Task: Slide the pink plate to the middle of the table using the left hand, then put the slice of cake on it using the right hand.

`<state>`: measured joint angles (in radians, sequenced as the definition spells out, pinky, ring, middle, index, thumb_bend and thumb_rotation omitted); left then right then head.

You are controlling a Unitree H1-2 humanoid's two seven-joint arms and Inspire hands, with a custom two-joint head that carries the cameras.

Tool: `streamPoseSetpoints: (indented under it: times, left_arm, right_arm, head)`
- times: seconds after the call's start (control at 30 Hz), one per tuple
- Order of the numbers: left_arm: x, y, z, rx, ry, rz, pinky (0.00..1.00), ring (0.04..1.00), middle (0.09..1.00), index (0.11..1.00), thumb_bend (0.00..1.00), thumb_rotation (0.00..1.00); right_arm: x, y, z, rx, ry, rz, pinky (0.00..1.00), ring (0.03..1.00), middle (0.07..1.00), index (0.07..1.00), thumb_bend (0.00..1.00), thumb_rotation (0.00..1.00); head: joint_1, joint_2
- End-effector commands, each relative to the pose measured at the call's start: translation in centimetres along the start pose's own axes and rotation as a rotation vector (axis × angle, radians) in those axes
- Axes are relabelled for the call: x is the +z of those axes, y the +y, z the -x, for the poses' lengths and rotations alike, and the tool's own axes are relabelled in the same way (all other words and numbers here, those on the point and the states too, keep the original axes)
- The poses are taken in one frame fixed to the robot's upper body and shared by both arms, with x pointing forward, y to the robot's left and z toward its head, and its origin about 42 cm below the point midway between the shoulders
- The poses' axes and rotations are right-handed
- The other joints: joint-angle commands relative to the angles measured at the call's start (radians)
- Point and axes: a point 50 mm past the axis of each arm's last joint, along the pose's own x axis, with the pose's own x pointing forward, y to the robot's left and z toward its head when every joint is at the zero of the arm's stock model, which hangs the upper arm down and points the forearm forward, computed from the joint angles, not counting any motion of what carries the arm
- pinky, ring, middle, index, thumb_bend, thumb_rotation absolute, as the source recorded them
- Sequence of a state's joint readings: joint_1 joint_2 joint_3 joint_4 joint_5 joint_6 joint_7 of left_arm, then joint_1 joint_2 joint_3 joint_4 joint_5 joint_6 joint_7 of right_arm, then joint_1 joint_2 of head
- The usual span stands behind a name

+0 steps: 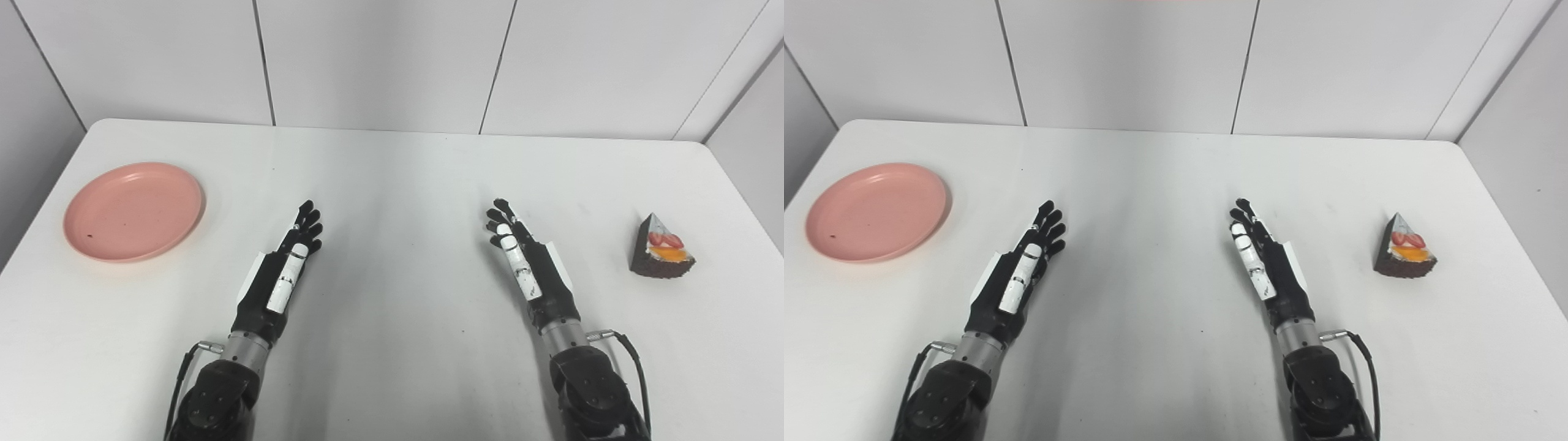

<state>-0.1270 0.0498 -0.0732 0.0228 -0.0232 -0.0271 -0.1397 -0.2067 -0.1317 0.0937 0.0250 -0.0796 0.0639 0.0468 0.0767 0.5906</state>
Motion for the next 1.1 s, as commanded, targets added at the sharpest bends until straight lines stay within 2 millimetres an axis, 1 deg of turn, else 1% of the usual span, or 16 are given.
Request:
streamPoseSetpoints:
  times: [0.0, 0.2, 0.47, 0.6, 1.07]
  left_arm:
    - [-1.5, 0.19, 0.39, 0.003, 0.078, 0.0, 0.95, 0.975, 1.0, 1.0, 0.42, 1.0]
    - [-1.48, 0.17, 0.39, 0.002, 0.081, 0.001, 0.96, 0.977, 1.0, 1.0, 0.41, 1.0]
    - [-1.46, 0.18, 0.44, 0.003, 0.08, 0.0, 0.96, 0.977, 1.0, 1.0, 0.42, 1.0]
    - [-1.53, 0.21, 0.45, 0.002, 0.083, -0.005, 0.96, 0.977, 1.0, 1.0, 0.42, 1.0]
    - [-1.54, 0.19, 0.44, 0.0, 0.078, -0.001, 0.96, 0.974, 1.0, 0.998, 0.41, 1.0]
  right_arm:
    - [0.16, 0.62, -0.14, 0.056, 0.006, 0.007, 0.86, 0.892, 0.906, 0.93, 0.2, 1.0]
    - [0.2, 0.67, -0.14, 0.054, 0.014, -0.006, 0.86, 0.889, 0.905, 0.928, 0.19, 1.0]
    - [0.13, 0.65, -0.1, 0.064, 0.01, 0.006, 0.86, 0.89, 0.905, 0.93, 0.22, 0.99]
    - [0.13, 0.69, -0.11, 0.062, 0.017, -0.001, 0.86, 0.889, 0.901, 0.926, 0.21, 0.97]
    - [0.09, 0.65, -0.09, 0.07, 0.018, 0.007, 0.86, 0.885, 0.898, 0.925, 0.2, 0.99]
  head:
    - [0.001, -0.001]
    - [0.001, 0.0]
    - [0.001, 0.0]
    - [0.0, -0.002]
    - [0.0, 0.0]
